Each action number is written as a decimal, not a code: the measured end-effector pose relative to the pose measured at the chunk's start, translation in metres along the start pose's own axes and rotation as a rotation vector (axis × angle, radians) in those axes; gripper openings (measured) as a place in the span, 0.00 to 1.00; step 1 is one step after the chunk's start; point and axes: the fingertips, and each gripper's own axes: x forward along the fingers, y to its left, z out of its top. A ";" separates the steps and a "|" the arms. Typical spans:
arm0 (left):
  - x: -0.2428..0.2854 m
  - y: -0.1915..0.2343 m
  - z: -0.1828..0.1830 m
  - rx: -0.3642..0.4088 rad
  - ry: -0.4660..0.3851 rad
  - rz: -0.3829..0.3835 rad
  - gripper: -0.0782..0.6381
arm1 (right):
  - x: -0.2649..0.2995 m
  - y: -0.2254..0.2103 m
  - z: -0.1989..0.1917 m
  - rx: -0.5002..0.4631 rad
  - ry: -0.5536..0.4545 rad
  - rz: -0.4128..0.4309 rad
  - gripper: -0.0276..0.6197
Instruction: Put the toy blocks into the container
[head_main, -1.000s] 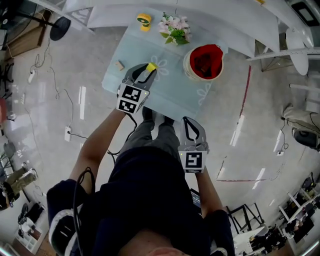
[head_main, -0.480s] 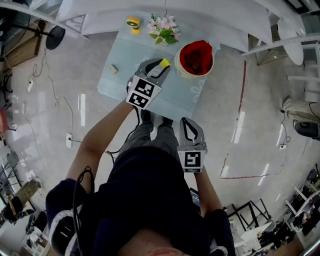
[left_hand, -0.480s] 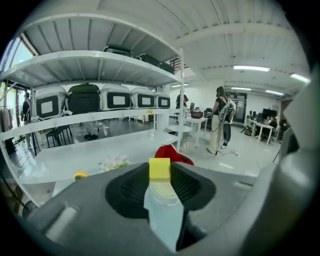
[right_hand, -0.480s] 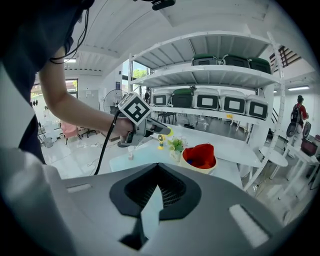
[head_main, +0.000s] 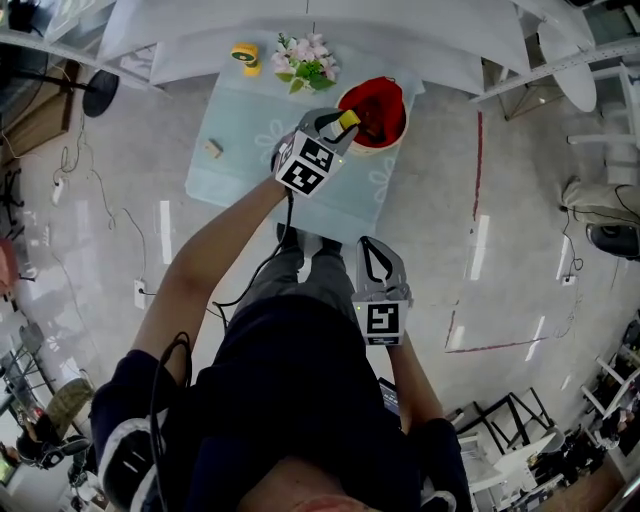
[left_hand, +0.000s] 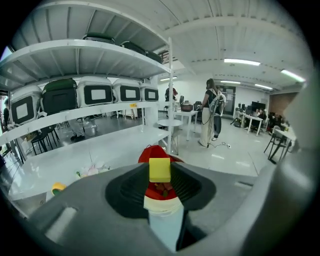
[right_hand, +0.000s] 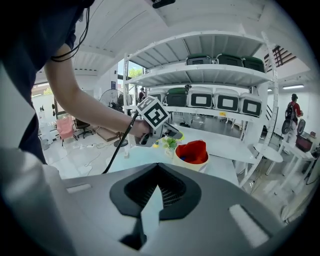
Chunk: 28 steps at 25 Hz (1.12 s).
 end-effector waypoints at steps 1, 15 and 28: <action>0.006 -0.001 0.000 0.003 0.007 -0.003 0.30 | -0.001 -0.002 -0.002 -0.013 0.006 0.001 0.04; 0.067 -0.009 -0.007 0.058 0.127 -0.047 0.30 | -0.003 -0.020 -0.010 -0.002 0.022 -0.015 0.04; 0.098 -0.012 -0.013 0.121 0.179 -0.042 0.31 | -0.010 -0.029 -0.021 0.022 0.043 -0.035 0.04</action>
